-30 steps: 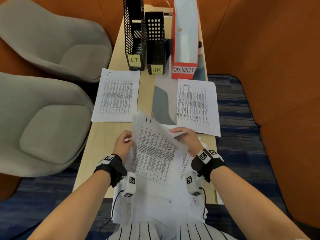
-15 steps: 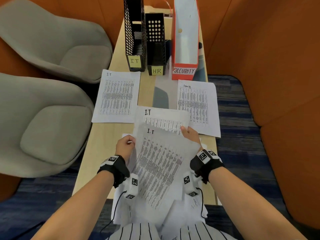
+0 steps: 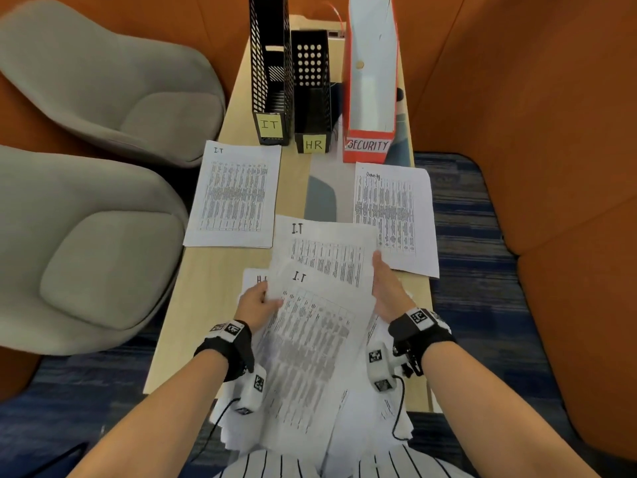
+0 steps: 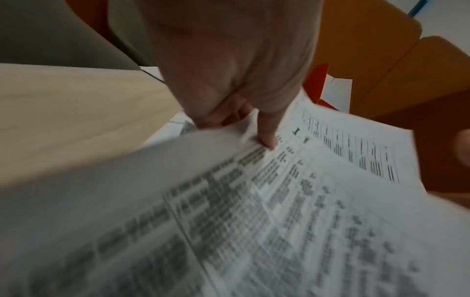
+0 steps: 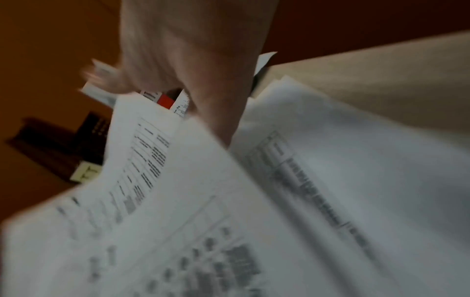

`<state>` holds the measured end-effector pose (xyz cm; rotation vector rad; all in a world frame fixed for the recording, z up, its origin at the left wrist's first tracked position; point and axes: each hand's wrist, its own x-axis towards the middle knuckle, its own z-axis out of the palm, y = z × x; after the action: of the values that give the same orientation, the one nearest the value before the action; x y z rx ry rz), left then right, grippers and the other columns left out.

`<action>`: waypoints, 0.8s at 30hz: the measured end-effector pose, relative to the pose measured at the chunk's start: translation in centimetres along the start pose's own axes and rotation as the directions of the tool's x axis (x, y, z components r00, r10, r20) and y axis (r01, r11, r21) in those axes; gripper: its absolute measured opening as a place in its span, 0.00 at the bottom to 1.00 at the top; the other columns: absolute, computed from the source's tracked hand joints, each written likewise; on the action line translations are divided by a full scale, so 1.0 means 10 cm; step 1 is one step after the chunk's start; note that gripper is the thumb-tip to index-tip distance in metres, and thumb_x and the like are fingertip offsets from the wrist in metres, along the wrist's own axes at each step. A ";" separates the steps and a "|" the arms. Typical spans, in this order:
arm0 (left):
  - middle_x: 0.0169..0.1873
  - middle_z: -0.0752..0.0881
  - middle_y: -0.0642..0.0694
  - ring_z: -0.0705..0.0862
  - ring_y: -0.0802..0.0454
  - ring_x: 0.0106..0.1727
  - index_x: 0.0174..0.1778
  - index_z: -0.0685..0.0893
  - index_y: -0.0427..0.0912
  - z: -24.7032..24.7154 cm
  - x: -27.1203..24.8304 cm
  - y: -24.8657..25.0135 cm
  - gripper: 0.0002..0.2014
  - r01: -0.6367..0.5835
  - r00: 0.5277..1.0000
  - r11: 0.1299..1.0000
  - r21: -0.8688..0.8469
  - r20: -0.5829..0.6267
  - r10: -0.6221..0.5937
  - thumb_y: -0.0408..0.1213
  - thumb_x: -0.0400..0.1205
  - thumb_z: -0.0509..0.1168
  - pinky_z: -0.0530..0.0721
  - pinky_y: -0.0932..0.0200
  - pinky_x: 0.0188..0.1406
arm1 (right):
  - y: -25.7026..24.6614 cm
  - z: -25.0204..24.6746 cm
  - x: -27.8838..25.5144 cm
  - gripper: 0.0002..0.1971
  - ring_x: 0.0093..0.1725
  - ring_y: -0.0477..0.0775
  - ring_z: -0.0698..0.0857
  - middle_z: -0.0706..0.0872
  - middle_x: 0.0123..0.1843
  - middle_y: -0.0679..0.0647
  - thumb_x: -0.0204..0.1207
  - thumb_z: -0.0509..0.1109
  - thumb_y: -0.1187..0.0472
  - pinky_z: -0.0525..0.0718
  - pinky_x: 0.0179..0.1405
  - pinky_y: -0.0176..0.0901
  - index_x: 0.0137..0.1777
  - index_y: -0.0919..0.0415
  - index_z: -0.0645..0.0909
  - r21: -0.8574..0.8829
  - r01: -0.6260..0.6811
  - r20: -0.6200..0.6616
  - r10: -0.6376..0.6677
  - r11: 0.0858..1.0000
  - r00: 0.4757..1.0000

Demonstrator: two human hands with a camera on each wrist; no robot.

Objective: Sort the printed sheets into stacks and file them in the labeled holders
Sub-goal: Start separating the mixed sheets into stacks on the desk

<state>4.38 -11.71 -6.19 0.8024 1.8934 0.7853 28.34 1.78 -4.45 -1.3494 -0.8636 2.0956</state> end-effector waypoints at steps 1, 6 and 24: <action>0.46 0.87 0.42 0.86 0.40 0.49 0.52 0.81 0.43 -0.02 0.01 -0.01 0.07 0.002 0.995 1.000 -0.002 -0.095 -0.003 0.34 0.79 0.69 0.83 0.53 0.45 | 0.04 0.00 -0.05 0.37 0.74 0.56 0.77 0.78 0.75 0.53 0.76 0.67 0.36 0.75 0.72 0.60 0.81 0.53 0.66 0.000 -0.037 0.121 0.037 0.999 0.992; 0.54 0.86 0.41 0.84 0.45 0.56 0.61 0.79 0.39 -0.29 0.04 0.54 0.21 -0.176 0.937 0.968 -0.178 -0.333 0.109 0.52 0.79 0.64 0.83 0.48 0.56 | -0.11 0.31 -0.32 0.17 0.57 0.60 0.88 0.89 0.60 0.57 0.76 0.74 0.60 0.87 0.58 0.56 0.65 0.58 0.82 -0.302 0.120 0.118 -0.088 0.946 0.989; 0.44 0.84 0.76 0.82 0.76 0.49 0.49 0.78 0.70 -0.16 -0.42 0.18 0.17 -0.350 0.936 0.932 -0.093 -0.079 0.344 0.40 0.75 0.70 0.78 0.75 0.49 | 0.03 0.40 -0.58 0.22 0.55 0.33 0.85 0.88 0.55 0.41 0.68 0.83 0.59 0.84 0.56 0.32 0.61 0.52 0.82 -0.567 0.268 0.140 -0.230 0.779 0.963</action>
<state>4.95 -14.27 -2.13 1.0739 1.7679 1.1294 26.90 -3.47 0.06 -1.3509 -1.7188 1.7315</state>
